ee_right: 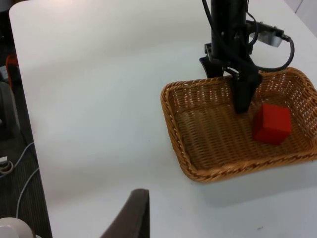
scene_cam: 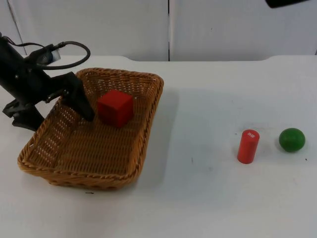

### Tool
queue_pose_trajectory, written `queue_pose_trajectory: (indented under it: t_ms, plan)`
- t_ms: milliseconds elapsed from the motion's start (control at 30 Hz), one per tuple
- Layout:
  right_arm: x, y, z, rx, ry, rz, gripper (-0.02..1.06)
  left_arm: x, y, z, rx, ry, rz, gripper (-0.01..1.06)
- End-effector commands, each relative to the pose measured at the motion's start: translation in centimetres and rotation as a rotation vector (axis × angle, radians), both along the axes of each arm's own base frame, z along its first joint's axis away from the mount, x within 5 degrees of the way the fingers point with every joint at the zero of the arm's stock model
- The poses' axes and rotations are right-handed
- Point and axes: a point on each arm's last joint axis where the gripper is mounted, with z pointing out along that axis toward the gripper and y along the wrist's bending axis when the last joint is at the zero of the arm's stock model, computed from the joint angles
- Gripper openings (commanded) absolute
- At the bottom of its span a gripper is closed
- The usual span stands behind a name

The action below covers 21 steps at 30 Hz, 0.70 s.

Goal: Pick up the basket with the left hand and place the object to the left of the red cylinder into the basket with the right hand.

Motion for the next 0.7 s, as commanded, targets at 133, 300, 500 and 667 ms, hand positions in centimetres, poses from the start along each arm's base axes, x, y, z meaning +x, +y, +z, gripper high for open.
queue_pose_trajectory:
  t_ms: [133, 300, 500, 667]
  plan:
    - [0.0, -0.2, -0.1, -0.007, -0.003, -0.005, 0.95, -0.1, 0.4, 3.0, 0.056, -0.045, -0.001, 1.02]
    - [0.0, -0.2, 0.0, -0.001, -0.007, -0.006, 0.95, -0.6, 0.9, 5.5, 0.117, -0.066, 0.010, 1.02]
    - [0.1, -0.1, 0.2, 0.018, -0.021, -0.009, 0.95, -1.7, 0.9, 8.6, 0.130, -0.049, 0.014, 1.02]
    - [0.2, 0.0, 0.3, 0.034, -0.032, -0.012, 0.95, -3.0, 0.8, 10.3, 0.120, -0.029, 0.002, 1.02]
